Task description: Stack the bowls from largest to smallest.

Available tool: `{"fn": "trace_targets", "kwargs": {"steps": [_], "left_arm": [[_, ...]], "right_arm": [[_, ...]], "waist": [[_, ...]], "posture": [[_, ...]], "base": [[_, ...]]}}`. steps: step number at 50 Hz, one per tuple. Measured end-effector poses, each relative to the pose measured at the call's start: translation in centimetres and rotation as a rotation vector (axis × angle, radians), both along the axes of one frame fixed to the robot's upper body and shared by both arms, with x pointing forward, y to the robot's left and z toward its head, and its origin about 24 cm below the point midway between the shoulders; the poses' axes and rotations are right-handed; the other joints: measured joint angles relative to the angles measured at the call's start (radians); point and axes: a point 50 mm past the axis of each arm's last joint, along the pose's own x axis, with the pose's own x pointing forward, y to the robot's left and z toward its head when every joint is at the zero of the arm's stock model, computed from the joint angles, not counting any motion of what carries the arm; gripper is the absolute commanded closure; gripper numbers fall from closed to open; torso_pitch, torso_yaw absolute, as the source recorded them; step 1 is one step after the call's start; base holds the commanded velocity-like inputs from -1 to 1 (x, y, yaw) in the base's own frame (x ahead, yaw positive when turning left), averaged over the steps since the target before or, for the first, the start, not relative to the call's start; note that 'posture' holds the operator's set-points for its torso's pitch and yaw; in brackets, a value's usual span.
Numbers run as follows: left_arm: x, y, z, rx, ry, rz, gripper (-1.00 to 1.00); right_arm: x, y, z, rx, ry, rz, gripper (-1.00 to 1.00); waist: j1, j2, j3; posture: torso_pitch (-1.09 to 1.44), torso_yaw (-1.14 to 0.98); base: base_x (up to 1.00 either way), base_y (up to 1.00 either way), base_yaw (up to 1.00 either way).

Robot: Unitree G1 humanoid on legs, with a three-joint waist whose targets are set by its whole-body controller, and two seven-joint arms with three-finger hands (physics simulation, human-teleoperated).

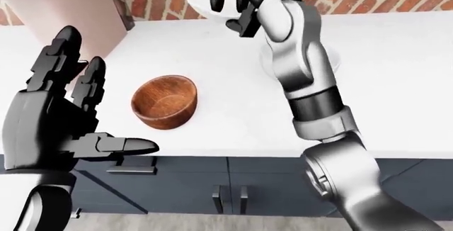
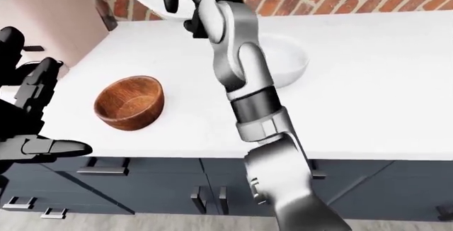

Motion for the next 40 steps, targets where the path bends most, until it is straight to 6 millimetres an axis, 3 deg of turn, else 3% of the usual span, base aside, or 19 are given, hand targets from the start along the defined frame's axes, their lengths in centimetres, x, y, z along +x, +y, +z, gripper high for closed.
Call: {"fn": "trace_targets", "kwargs": {"steps": [10, 23, 33, 40], "left_arm": [[0.0, 0.0, 0.1, 0.000, 0.000, 0.003, -1.00], [-0.1, -0.4, 0.4, 0.009, -0.010, -0.004, -1.00], [-0.2, -0.4, 0.7, 0.011, -0.016, -0.008, -1.00], [-0.3, -0.2, 0.8, 0.007, -0.016, 0.004, -1.00]], "right_arm": [[-1.5, -5.7, 1.8, -0.012, 0.095, -0.096, 1.00], [-3.2, -12.1, 1.9, -0.108, 0.224, -0.230, 1.00], [-2.6, -12.6, 1.4, -0.164, 0.310, -0.247, 1.00], [-1.5, -13.3, -0.3, -0.188, 0.360, -0.273, 1.00]], "waist": [[-0.003, -0.001, 0.010], [-0.005, -0.003, 0.011], [-0.013, 0.007, 0.010], [-0.013, 0.004, 0.009]], "posture": [[0.00, 0.00], [0.00, 0.00], [0.00, 0.00], [0.00, 0.00]], "base": [[0.00, 0.00, 0.00], [0.00, 0.00, 0.00], [0.00, 0.00, 0.00], [0.00, 0.00, 0.00]]}}
